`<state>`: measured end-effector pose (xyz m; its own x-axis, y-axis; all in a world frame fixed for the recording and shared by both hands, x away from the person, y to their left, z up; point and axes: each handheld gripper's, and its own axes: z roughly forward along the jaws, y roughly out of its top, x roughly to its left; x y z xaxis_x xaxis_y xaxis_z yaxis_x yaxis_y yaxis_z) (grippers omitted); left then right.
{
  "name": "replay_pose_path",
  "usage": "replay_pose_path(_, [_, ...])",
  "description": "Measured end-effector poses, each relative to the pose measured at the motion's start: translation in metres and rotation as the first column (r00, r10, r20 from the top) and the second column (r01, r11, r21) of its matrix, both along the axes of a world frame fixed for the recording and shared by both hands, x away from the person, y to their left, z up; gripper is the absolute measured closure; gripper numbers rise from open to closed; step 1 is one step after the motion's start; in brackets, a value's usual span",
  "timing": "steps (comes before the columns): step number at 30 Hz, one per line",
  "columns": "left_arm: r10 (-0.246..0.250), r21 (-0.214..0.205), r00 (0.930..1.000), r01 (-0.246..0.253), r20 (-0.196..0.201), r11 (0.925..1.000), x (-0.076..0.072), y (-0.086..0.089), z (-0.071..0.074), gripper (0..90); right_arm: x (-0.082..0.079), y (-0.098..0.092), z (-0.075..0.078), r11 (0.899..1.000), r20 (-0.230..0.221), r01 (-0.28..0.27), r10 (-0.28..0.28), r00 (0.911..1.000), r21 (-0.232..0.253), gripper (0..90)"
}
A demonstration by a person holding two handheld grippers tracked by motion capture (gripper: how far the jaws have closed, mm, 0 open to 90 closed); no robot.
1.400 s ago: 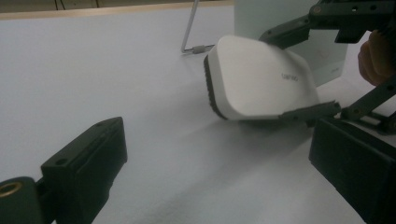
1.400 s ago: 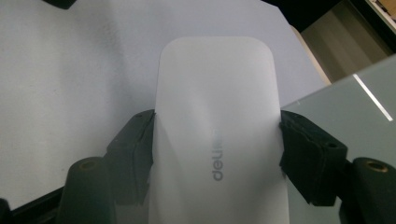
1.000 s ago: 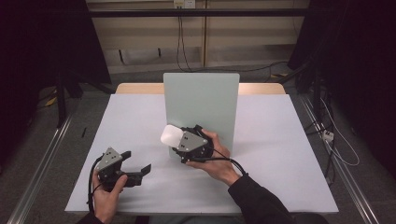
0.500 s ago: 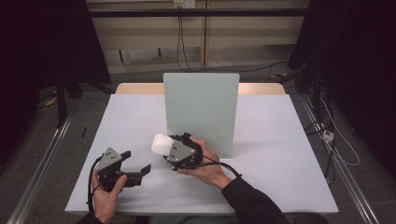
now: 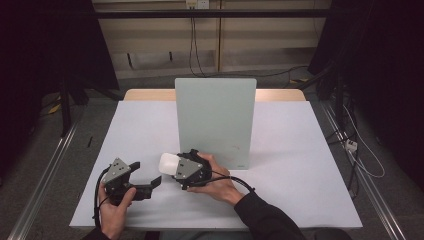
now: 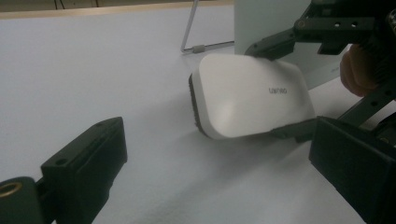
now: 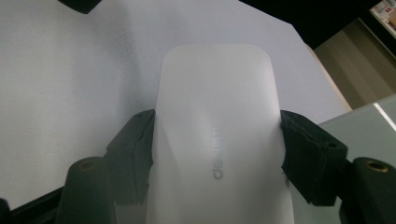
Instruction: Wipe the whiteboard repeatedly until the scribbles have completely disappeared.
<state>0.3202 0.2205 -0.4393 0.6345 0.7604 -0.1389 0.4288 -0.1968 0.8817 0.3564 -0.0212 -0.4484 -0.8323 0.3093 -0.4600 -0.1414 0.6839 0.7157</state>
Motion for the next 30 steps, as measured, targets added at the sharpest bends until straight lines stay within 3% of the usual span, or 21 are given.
replay_pose_path(12, [0.002, -0.006, 1.0, -0.002, -0.001, 1.0, 0.0, -0.001, 0.0, 4.2, 0.009, -0.038, 0.041, 0.99, 0.052, 0.089, -0.095, 0.9941, 0.111, 31.3])
replay_pose_path(17, [0.004, -0.005, 1.0, -0.004, 0.0, 1.0, 0.0, -0.001, 0.0, 4.2, 0.011, -0.046, 0.051, 0.986, 0.063, 0.109, -0.117, 0.9911, 0.122, 31.3])
replay_pose_path(19, [0.004, -0.005, 1.0, -0.004, -0.001, 1.0, 0.0, -0.001, 0.0, 4.2, 0.011, -0.046, 0.05, 0.986, 0.063, 0.112, -0.12, 0.9907, 0.124, 31.3])
replay_pose_path(24, [0.003, -0.001, 1.0, -0.003, 0.002, 1.0, 0.0, -0.001, 0.0, 4.2, 0.004, -0.038, 0.031, 0.995, 0.048, 0.079, -0.081, 0.9955, 0.053, 31.3])
replay_pose_path(30, [0.005, -0.006, 1.0, -0.005, 0.001, 1.0, 0.0, -0.001, 0.0, 4.2, 0.001, -0.026, 0.017, 0.999, 0.014, 0.037, -0.037, 0.9992, -0.002, 31.3])
